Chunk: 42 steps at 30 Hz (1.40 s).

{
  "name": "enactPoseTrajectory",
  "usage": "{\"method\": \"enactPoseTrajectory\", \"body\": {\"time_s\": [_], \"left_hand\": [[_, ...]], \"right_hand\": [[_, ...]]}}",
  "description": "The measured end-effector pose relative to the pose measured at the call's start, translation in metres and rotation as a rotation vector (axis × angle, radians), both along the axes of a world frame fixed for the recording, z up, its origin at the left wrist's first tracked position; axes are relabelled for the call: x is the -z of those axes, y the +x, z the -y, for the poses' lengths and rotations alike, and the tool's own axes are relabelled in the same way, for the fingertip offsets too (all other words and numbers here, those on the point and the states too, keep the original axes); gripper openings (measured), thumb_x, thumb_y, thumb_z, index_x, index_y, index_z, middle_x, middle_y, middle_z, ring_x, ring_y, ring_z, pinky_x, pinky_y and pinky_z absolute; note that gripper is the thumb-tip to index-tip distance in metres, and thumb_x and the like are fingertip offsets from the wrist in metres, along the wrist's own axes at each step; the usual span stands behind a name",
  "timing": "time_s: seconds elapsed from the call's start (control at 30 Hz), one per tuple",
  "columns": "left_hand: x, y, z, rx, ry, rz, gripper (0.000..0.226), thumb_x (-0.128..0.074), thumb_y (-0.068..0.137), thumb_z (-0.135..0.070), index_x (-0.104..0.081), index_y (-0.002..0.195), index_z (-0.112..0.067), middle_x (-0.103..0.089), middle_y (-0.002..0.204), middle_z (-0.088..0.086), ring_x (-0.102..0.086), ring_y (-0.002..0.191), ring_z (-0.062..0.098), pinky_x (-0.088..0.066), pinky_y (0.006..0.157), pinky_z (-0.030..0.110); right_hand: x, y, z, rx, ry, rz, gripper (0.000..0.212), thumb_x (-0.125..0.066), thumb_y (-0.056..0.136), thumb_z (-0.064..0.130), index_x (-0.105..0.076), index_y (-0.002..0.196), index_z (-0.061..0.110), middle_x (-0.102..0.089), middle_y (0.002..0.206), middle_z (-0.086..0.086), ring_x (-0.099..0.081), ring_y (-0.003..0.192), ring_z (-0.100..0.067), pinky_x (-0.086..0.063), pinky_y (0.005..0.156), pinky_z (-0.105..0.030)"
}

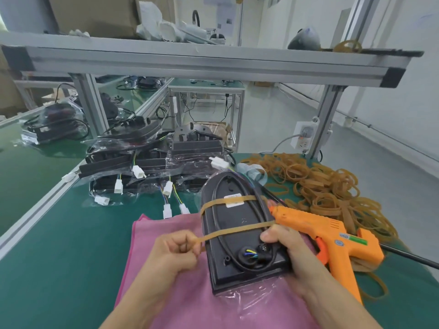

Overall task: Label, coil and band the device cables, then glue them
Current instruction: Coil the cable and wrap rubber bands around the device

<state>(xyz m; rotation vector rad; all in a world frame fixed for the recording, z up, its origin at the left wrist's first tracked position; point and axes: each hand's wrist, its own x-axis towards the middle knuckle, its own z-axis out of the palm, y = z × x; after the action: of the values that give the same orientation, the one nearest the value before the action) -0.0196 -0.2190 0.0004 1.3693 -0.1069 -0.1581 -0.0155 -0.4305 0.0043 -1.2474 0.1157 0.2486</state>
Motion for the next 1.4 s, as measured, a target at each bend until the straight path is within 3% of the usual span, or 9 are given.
{"method": "enactPoseTrajectory", "body": {"time_s": [0.07, 0.23, 0.33, 0.53, 0.7, 1.0, 1.17, 1.3, 1.4], "left_hand": [[0.004, 0.003, -0.002, -0.025, -0.028, -0.034, 0.021, -0.06, 0.044, 0.005, -0.061, 0.052, -0.014, -0.046, 0.053, 0.006, -0.037, 0.047, 0.009, -0.029, 0.043, 0.014], [0.008, 0.002, -0.009, -0.117, -0.267, -0.121, 0.039, -0.065, 0.049, 0.007, -0.06, 0.083, -0.011, -0.058, 0.063, 0.005, -0.051, 0.047, 0.01, -0.034, 0.037, 0.017], [0.007, 0.0, -0.002, -0.214, -0.352, -0.1, 0.05, -0.057, 0.055, 0.01, -0.06, 0.1, -0.01, -0.065, 0.065, 0.004, -0.059, 0.049, 0.01, -0.045, 0.041, 0.017], [-0.004, 0.009, -0.016, -0.435, -0.388, -0.019, 0.072, -0.066, 0.058, 0.0, -0.053, 0.125, -0.024, -0.06, 0.13, 0.001, -0.071, 0.096, 0.023, -0.06, 0.076, 0.035], [-0.004, 0.01, 0.022, 0.062, -0.214, -0.275, 0.061, -0.078, 0.071, -0.025, -0.058, 0.126, -0.005, -0.069, 0.115, 0.018, -0.068, 0.103, 0.034, -0.057, 0.084, 0.045], [0.017, 0.018, 0.038, -0.078, -0.192, -0.432, 0.056, -0.076, 0.061, -0.016, -0.064, 0.112, 0.004, -0.072, 0.095, 0.025, -0.072, 0.075, 0.034, -0.058, 0.057, 0.037], [0.023, 0.022, 0.039, -0.111, -0.102, -0.44, 0.041, -0.076, 0.073, -0.008, -0.064, 0.11, 0.005, -0.073, 0.09, 0.025, -0.072, 0.07, 0.034, -0.059, 0.055, 0.037], [0.024, 0.022, 0.041, -0.128, -0.093, -0.434, 0.038, -0.075, 0.075, -0.007, -0.065, 0.109, 0.004, -0.073, 0.09, 0.024, -0.071, 0.07, 0.033, -0.06, 0.056, 0.038], [0.024, 0.022, 0.041, -0.134, -0.102, -0.429, 0.038, -0.075, 0.075, -0.008, -0.065, 0.11, 0.002, -0.073, 0.091, 0.024, -0.071, 0.075, 0.035, -0.061, 0.065, 0.043]], "right_hand": [[0.006, -0.002, -0.007, -0.004, 0.048, -0.001, 0.06, -0.07, 0.035, 0.023, -0.064, 0.09, 0.0, -0.059, 0.086, -0.026, -0.057, 0.08, -0.037, -0.048, 0.075, -0.044], [0.001, 0.005, -0.016, 0.01, -0.034, 0.109, 0.064, -0.068, 0.039, 0.025, -0.062, 0.094, -0.009, -0.058, 0.082, -0.021, -0.055, 0.074, -0.03, -0.046, 0.068, -0.035], [-0.001, 0.007, -0.022, 0.009, -0.094, 0.127, 0.041, -0.068, 0.041, 0.03, -0.066, 0.075, 0.006, -0.062, 0.073, -0.011, -0.059, 0.067, -0.023, -0.049, 0.064, -0.029], [0.005, 0.016, -0.015, 0.095, -0.111, 0.059, 0.058, -0.068, 0.043, 0.037, -0.063, 0.093, 0.009, -0.06, 0.086, -0.014, -0.055, 0.084, -0.029, -0.041, 0.083, -0.042], [0.008, 0.012, -0.017, 0.012, -0.172, 0.048, 0.059, -0.067, 0.05, 0.032, -0.06, 0.096, -0.004, -0.066, 0.096, -0.026, -0.06, 0.086, -0.034, -0.047, 0.086, -0.056], [0.002, -0.002, 0.019, 0.058, -0.996, 0.159, 0.033, -0.046, 0.087, 0.06, -0.064, 0.083, 0.032, -0.066, 0.085, 0.015, -0.058, 0.085, -0.006, -0.044, 0.08, -0.027], [0.0, -0.027, 0.055, 0.177, -1.451, 0.144, 0.029, -0.053, 0.093, 0.042, -0.056, 0.12, 0.034, -0.058, 0.11, 0.013, -0.053, 0.092, -0.007, -0.036, 0.073, -0.025], [-0.007, -0.05, 0.081, 0.243, -1.784, -0.096, 0.025, -0.045, 0.089, 0.058, -0.05, 0.098, 0.036, -0.054, 0.107, 0.009, -0.057, 0.101, -0.014, -0.042, 0.068, -0.028], [-0.008, -0.054, 0.098, 0.227, -1.711, -0.263, 0.033, -0.045, 0.085, 0.067, -0.046, 0.08, 0.033, -0.052, 0.088, 0.007, -0.059, 0.089, -0.015, -0.04, 0.061, -0.027]]}}
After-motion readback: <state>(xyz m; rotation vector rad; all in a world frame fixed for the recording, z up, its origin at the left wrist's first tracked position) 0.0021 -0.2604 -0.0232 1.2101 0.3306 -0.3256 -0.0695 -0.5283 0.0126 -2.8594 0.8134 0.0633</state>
